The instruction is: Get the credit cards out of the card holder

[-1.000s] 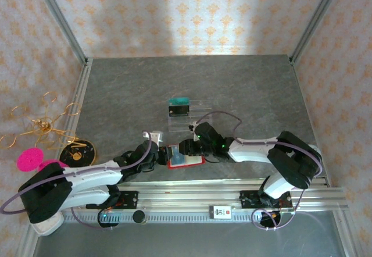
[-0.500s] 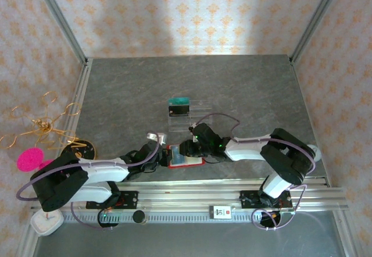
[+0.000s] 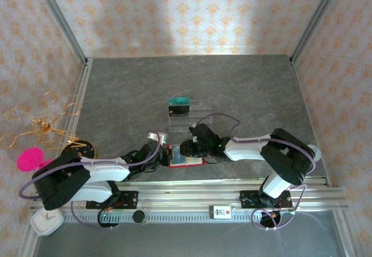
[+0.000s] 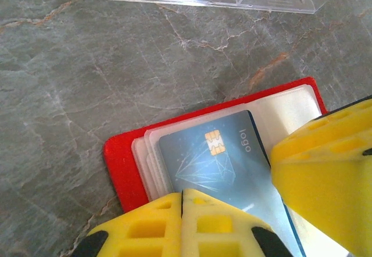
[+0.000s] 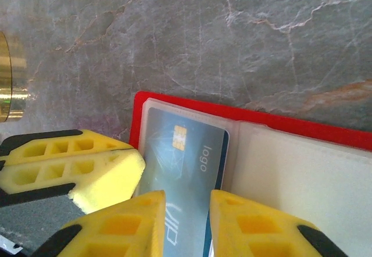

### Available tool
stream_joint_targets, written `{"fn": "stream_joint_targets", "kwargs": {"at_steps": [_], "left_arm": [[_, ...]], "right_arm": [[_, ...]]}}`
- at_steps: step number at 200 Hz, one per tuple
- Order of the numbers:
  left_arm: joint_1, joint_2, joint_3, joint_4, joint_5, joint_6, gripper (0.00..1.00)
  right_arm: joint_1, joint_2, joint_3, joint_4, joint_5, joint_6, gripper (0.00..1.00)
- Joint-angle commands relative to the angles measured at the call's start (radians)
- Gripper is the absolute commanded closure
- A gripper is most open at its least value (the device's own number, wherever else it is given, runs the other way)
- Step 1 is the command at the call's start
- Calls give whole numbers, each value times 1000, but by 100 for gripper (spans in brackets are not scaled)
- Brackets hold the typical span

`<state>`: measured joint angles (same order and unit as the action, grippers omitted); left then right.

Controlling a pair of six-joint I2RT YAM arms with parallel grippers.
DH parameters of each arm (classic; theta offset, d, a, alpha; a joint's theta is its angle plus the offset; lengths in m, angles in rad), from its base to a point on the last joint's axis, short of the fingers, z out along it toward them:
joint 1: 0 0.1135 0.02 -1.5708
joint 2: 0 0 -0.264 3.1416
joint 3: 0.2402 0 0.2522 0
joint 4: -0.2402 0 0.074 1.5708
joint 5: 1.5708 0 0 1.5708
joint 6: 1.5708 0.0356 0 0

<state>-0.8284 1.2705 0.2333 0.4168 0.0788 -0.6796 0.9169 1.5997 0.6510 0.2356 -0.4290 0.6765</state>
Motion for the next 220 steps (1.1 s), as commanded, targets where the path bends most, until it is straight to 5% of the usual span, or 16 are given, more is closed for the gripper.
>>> {"fn": "stream_joint_targets", "kwargs": {"at_steps": [1,82,154,220], "left_arm": [[6,16,6,12,24,15,96],[6,28,5,38,53,13,95],[6,3,-9,10,37,7,95],[6,-29,-21,-28,17,5,94]], "right_arm": [[11,6,19,-52,28,1,74],[30,67,57,-70,-18,-29,72],[45,42,61,-260,278,-62,74],[55,10,65,-285,364,-58,70]]}}
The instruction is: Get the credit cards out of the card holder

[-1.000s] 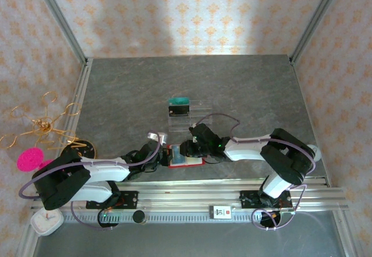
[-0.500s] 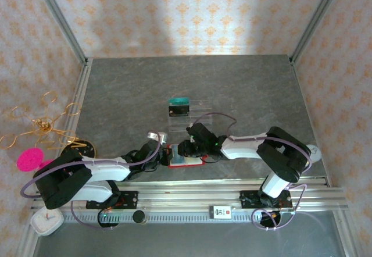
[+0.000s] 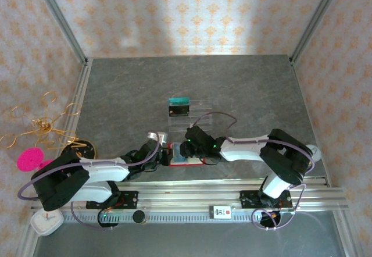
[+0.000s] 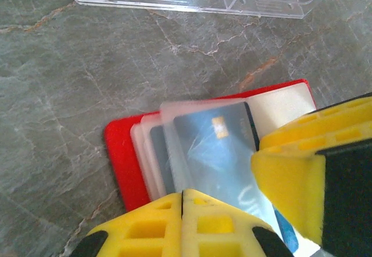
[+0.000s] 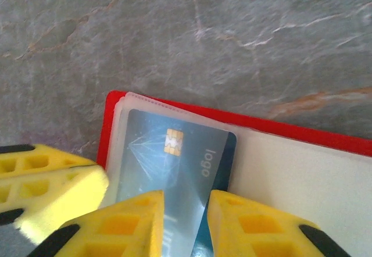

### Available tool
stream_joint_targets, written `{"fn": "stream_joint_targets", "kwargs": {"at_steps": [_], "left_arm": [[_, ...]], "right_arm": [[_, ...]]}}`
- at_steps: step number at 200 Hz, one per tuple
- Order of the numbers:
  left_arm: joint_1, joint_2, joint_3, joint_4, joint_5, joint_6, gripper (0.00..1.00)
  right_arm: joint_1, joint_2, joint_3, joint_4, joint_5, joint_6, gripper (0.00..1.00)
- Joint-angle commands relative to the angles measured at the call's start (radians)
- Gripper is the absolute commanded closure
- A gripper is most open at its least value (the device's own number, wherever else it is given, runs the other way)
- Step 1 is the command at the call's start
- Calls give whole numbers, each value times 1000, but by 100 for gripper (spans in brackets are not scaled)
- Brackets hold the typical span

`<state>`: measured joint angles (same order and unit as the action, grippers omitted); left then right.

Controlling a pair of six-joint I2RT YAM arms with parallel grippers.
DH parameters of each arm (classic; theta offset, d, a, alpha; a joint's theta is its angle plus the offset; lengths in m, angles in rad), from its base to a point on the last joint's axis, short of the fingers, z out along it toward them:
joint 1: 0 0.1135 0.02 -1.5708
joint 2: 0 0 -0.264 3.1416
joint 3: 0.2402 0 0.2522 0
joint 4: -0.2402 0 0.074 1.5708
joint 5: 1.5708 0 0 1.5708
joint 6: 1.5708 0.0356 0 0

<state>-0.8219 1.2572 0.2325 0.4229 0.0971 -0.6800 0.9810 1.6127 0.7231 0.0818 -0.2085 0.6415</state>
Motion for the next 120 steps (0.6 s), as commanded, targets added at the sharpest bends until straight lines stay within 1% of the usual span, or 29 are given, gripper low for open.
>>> {"fn": "stream_joint_targets", "kwargs": {"at_steps": [1,20,48,63,71,82,96,109,120], "left_arm": [[0,-16,-21,-35,-2,6,94],[-1,-40,-16,-54,1,5,94],[-1,-141,13,-136,-5,10,93],[-6,-195,26,-155,-6,18,93],[-6,-202,36,-153,-7,22,93],[-8,-180,57,-147,-1,35,95],[-9,-113,92,-127,9,52,98],[-8,-52,120,-89,16,63,99],[-8,-10,142,-65,15,76,100]], "right_arm": [[-10,-3,-8,-131,144,-23,69],[-9,-35,-14,-114,131,-33,67],[-8,-99,-16,-82,84,-70,64],[-9,-120,-16,-82,63,-78,65],[-11,-125,-21,-76,51,-76,66],[-19,-123,-34,-53,11,-63,71],[-42,-114,-61,3,-63,-23,76],[-62,-111,-82,49,-114,22,77],[-72,-113,-93,59,-124,47,77]]}}
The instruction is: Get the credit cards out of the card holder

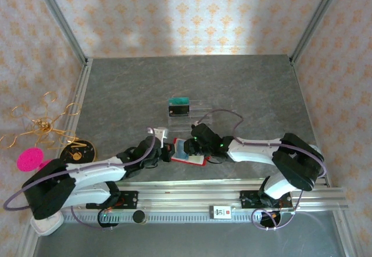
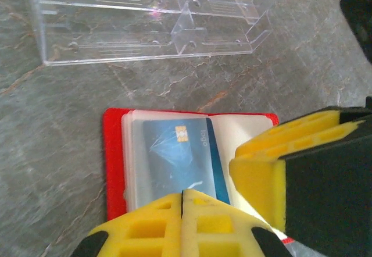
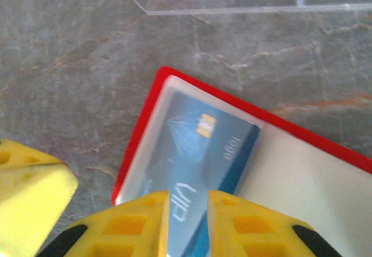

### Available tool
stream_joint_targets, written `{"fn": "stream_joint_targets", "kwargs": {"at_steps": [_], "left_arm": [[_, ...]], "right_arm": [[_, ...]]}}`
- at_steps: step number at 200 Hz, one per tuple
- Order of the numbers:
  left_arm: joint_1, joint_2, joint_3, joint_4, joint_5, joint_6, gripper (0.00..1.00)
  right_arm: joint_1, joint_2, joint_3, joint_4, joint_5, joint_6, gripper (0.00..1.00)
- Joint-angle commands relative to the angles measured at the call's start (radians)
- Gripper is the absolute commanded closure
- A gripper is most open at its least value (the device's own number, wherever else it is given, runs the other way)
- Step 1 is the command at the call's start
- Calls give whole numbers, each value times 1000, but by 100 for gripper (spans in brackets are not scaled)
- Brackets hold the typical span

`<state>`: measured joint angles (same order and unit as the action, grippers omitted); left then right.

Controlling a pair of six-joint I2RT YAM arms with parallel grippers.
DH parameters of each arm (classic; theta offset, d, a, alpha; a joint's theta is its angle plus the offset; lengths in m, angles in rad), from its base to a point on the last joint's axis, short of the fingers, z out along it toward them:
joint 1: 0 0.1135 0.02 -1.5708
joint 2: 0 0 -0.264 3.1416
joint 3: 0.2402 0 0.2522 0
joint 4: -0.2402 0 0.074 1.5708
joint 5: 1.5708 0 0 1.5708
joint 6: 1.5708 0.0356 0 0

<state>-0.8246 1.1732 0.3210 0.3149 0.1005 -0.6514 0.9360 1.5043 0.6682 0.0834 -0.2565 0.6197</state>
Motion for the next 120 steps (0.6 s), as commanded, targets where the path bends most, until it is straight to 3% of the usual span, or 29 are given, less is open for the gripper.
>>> {"fn": "stream_joint_targets", "kwargs": {"at_steps": [1,51,120], "left_arm": [[-5,78,56,45,11,50,100],[-5,207,119,40,-12,108,100],[-2,257,111,18,-47,127,100]], "right_arm": [[-28,-5,-39,58,-75,70,77],[-47,-19,-81,64,-97,115,79],[-51,-14,-64,82,-123,97,79]]}}
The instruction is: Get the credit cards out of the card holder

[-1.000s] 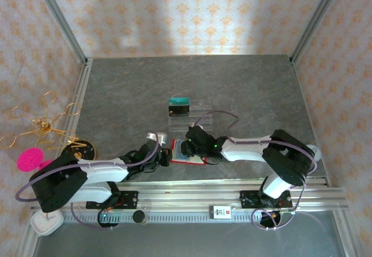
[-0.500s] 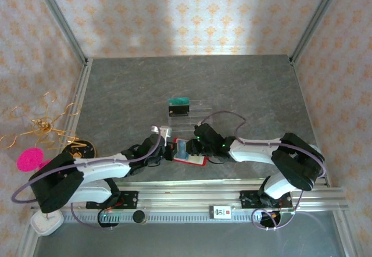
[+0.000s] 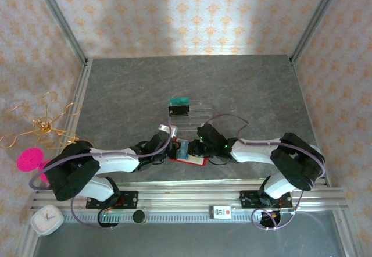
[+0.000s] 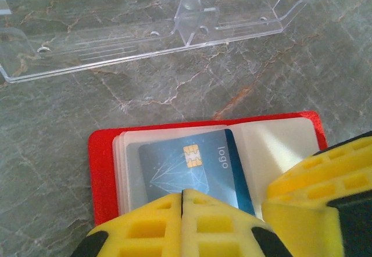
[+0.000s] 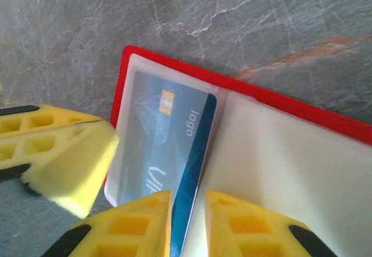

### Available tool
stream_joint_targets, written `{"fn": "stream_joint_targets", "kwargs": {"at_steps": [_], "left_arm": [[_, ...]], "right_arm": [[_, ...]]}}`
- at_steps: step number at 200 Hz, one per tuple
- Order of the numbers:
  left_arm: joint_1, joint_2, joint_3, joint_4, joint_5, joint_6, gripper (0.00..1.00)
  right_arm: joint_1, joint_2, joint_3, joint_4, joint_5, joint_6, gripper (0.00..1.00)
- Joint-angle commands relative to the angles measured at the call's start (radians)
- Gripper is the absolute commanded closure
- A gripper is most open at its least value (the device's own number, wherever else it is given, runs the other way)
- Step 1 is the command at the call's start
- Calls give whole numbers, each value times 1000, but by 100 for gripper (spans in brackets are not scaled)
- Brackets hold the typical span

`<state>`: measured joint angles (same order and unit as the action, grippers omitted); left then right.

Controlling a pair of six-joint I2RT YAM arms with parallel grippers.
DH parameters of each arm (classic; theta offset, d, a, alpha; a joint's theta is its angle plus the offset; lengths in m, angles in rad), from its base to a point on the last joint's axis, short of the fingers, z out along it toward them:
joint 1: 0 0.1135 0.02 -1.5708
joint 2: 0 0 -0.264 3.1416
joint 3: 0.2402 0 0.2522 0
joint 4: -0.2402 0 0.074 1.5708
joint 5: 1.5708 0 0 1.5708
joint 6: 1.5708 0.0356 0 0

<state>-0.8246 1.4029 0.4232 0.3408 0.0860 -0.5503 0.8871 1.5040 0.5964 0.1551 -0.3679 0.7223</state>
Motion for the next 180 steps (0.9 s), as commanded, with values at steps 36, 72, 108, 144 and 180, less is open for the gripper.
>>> {"fn": "stream_joint_targets", "kwargs": {"at_steps": [36,72,108,144,180], "left_arm": [[-3,35,-15,-18,-22,18,100],[-2,21,-71,-20,26,-12,100],[-19,1,-129,4,66,-77,100],[-22,1,-148,45,60,-93,100],[-22,19,-135,48,46,-82,100]], "right_arm": [[-2,-18,12,-7,-17,-11,79],[-2,10,-7,28,-46,2,79],[-10,2,-4,-34,-10,-14,79],[-6,-48,17,-45,-42,-66,79],[-2,-12,36,-26,-84,-71,79]]}}
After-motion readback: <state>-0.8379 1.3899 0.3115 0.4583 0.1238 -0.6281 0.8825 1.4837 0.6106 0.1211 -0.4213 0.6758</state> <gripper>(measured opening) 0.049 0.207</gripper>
